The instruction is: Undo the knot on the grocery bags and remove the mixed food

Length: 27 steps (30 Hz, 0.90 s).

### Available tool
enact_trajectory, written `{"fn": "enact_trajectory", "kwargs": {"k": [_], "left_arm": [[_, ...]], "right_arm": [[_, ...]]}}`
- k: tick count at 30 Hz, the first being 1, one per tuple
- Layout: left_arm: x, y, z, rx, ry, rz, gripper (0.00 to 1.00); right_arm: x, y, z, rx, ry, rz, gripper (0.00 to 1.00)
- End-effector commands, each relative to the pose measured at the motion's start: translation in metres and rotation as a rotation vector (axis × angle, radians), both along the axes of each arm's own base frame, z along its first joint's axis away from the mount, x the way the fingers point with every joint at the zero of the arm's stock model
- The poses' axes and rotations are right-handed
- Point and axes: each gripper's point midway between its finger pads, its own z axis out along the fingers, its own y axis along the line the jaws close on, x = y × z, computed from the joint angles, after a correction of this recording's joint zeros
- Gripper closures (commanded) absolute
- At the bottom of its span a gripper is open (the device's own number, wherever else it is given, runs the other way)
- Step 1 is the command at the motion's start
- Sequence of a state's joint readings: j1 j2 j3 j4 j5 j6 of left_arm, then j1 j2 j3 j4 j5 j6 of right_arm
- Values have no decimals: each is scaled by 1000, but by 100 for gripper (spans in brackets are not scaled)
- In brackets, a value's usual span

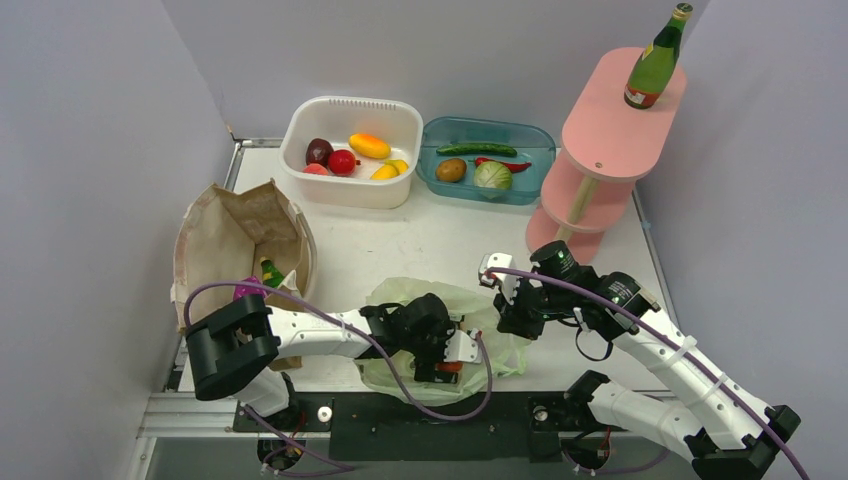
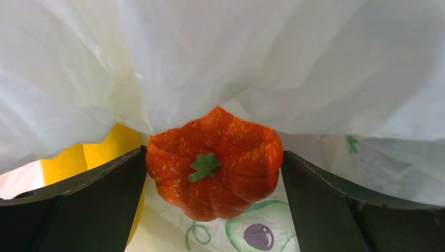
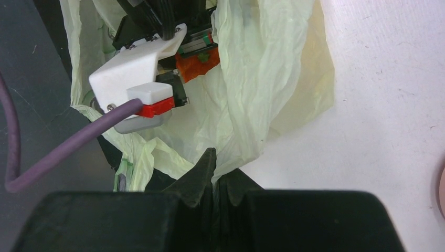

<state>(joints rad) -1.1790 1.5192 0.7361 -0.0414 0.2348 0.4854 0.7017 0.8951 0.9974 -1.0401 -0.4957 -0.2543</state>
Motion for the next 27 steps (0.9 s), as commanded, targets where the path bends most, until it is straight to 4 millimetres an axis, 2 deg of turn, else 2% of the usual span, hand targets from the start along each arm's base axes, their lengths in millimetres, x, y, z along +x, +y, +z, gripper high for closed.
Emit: {"fn": "enact_trajectory", "kwargs": {"k": [1, 3, 5, 11, 12, 13, 15, 16, 20, 23, 26, 27], "left_arm": [[1, -11, 7, -53, 7, -21, 5], [-3, -7, 14, -41, 26, -46, 11], [-9, -6, 32, -67, 38, -74, 24], [-22, 3, 104, -246, -7, -130, 48], [-24, 7, 117, -278, -24, -136, 49], [-26, 10, 122, -285, -27, -137, 49], [-27, 17, 145, -322, -52, -132, 43], [-26, 20, 150, -321, -59, -124, 43], [-32, 34, 180, -329, -69, -130, 48], [-39, 46, 215, -362, -79, -142, 50], [-26, 56, 237, -365, -108, -68, 55], [-12, 61, 247, -375, -104, -1, 55]], "right_arm": [[8, 5, 3, 19, -42, -1, 100], [9, 4, 4, 18, -44, -3, 100], [9, 4, 3, 16, -44, -4, 100], [10, 4, 4, 17, -49, -7, 100], [10, 4, 4, 18, -49, -8, 100], [10, 4, 4, 19, -47, -10, 100], [11, 4, 4, 20, -42, -16, 100], [11, 5, 4, 21, -40, -17, 100], [11, 6, 4, 26, -32, -29, 100], [13, 5, 4, 23, -25, -45, 100], [15, 5, 4, 21, -22, -55, 100], [17, 5, 4, 24, -22, -60, 100]]}}
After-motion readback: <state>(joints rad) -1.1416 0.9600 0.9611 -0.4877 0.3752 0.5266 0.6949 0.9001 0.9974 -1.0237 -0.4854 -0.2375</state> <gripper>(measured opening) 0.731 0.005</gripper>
